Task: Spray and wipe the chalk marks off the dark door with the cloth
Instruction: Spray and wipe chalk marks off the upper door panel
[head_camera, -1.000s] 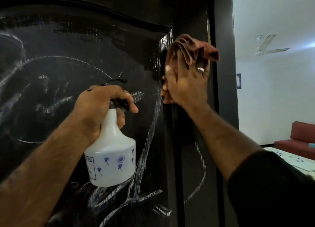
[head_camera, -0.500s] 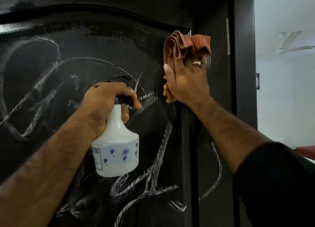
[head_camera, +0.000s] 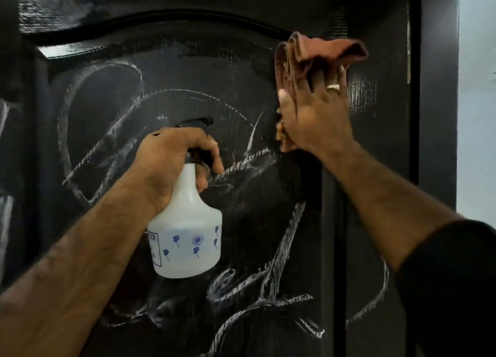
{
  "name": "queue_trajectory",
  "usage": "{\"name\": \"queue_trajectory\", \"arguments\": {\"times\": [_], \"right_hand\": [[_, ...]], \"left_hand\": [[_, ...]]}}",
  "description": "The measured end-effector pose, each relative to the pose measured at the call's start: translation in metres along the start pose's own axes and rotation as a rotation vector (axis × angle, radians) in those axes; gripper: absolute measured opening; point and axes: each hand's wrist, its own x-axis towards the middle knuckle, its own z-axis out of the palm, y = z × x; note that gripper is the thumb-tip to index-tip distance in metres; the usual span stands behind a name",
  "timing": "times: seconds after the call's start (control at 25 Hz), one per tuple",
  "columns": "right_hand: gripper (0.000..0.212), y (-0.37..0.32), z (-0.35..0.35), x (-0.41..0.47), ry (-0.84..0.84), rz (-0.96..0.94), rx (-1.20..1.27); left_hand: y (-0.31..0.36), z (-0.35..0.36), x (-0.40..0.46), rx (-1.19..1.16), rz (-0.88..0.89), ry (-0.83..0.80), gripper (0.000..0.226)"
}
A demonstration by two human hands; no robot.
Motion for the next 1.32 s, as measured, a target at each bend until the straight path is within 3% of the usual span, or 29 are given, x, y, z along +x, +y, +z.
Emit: {"name": "queue_trajectory", "arguments": {"times": [0.08, 0.2, 0.28, 0.44, 0.48, 0.52, 0.6, 0.72, 0.76, 0.84, 0.92, 1.0, 1.12, 1.24, 1.32], "right_hand": [[0.068, -0.039, 0.002, 0.001, 0.011, -0.019, 0.04], [0.066, -0.052, 0.007, -0.049, -0.057, -0.407, 0.007], [0.065, -0.035, 0.003, -0.054, -0.066, -0.456, -0.017], [0.07, -0.042, 0.001, 0.004, 0.034, 0.101, 0.075], [0.071, -0.061, 0.001, 0.008, 0.039, 0.146, 0.082], [0.069, -0.081, 0.002, 0.004, 0.041, 0.094, 0.089], [0.064, -0.111, 0.005, -0.033, -0.006, -0.22, 0.099], [0.063, -0.092, 0.007, -0.085, -0.117, -0.56, 0.03], [0.062, -0.08, 0.007, -0.084, -0.104, -0.554, 0.01], [0.064, -0.068, 0.006, -0.059, -0.065, -0.361, 0.009], [0.066, -0.079, 0.005, -0.016, 0.001, -0.096, 0.08], [0.068, -0.113, 0.005, 0.01, 0.036, 0.004, 0.139], [0.069, -0.16, 0.013, -0.017, -0.006, -0.301, 0.148], [0.064, -0.147, 0.018, -0.065, -0.087, -0.668, 0.074], [0.063, -0.124, 0.013, -0.062, -0.087, -0.635, 0.016]], "left_hand": [[0.002, -0.012, -0.001, -0.023, -0.003, 0.037, 0.011], [0.005, -0.029, -0.006, -0.023, -0.021, 0.099, 0.009], [0.008, -0.039, -0.012, -0.006, -0.019, 0.081, 0.009], [0.013, -0.051, -0.017, 0.04, 0.011, 0.066, 0.013], [0.014, -0.054, -0.016, 0.033, 0.017, 0.085, 0.013], [0.015, -0.056, -0.015, 0.023, 0.023, 0.104, 0.012], [0.017, -0.058, -0.013, 0.018, 0.036, 0.131, 0.012], [0.018, -0.066, -0.015, 0.018, 0.041, 0.144, 0.012], [0.019, -0.071, -0.017, 0.02, 0.036, 0.143, 0.012], [0.02, -0.082, -0.018, 0.023, 0.033, 0.146, 0.012], [0.02, -0.091, -0.016, 0.032, 0.036, 0.149, 0.011], [0.017, -0.098, -0.014, 0.036, 0.029, 0.16, 0.012], [0.007, -0.112, -0.016, 0.035, 0.004, 0.177, 0.012], [0.0, -0.127, -0.024, 0.03, -0.01, 0.189, 0.012], [-0.001, -0.144, -0.029, 0.034, -0.006, 0.202, 0.012]]}}
